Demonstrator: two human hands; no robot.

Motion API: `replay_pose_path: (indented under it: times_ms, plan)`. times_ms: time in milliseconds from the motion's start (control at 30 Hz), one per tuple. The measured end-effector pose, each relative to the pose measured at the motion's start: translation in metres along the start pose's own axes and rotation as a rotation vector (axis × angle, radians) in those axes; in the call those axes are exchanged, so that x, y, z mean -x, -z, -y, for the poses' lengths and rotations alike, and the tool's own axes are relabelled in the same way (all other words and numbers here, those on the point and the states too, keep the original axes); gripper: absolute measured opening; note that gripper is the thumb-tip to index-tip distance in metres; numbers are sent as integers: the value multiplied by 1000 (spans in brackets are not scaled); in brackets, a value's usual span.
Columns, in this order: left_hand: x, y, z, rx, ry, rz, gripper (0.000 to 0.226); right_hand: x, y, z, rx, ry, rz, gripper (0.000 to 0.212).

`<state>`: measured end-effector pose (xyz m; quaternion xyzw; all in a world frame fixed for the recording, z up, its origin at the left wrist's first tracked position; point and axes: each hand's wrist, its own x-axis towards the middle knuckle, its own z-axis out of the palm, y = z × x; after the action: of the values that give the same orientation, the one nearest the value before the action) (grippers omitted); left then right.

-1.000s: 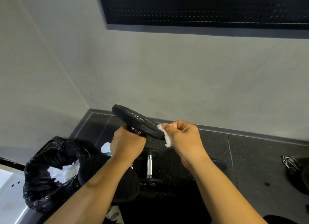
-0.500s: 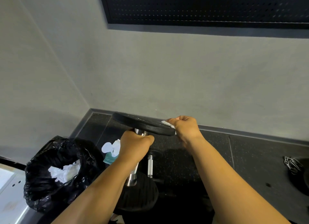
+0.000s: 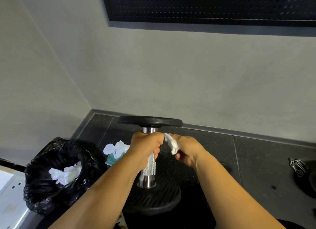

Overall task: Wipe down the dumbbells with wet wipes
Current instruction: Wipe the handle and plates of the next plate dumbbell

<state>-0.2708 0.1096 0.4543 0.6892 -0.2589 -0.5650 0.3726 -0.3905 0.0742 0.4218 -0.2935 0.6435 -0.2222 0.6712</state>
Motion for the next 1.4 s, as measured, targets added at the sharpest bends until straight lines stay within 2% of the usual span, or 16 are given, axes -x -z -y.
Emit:
replay_pose_path:
  times_ms: [167, 333, 433, 567, 833, 933, 1033, 1133, 1233, 1400]
  plan:
    - [-10, -8, -2, 6, 27, -8, 17, 13, -4, -5, 4, -19, 180, 29]
    - [-20, -16, 3, -2, 86, -3, 10, 19, -6, 0, 122, -29, 204, 34]
    - [-29, -20, 8, -30, 115, -8, 11, 18, -3, -8, 92, 25, 236, 25]
    - [-36, -31, 8, -71, 154, -7, 4, 13, -2, -17, 313, 159, 309, 11]
    - [-54, -54, 18, -114, 228, 45, 9, -15, 12, -28, 421, 206, 256, 13]
    - [-65, -59, 26, -104, 244, 69, 20, -35, 21, -35, 458, 200, 223, 24]
    - [-76, -65, 37, -68, 247, 95, 32, -55, 29, -44, 424, 212, 194, 22]
    - [-89, -71, 51, -31, 235, 105, 29, -73, 39, -51, 372, 220, 180, 16]
    - [-102, -80, 62, -20, 229, 140, 14, -95, 47, -61, 351, 210, 169, 16]
    - [-125, -96, 82, 22, 255, 136, 23, -135, 59, -81, 298, 171, 135, 24]
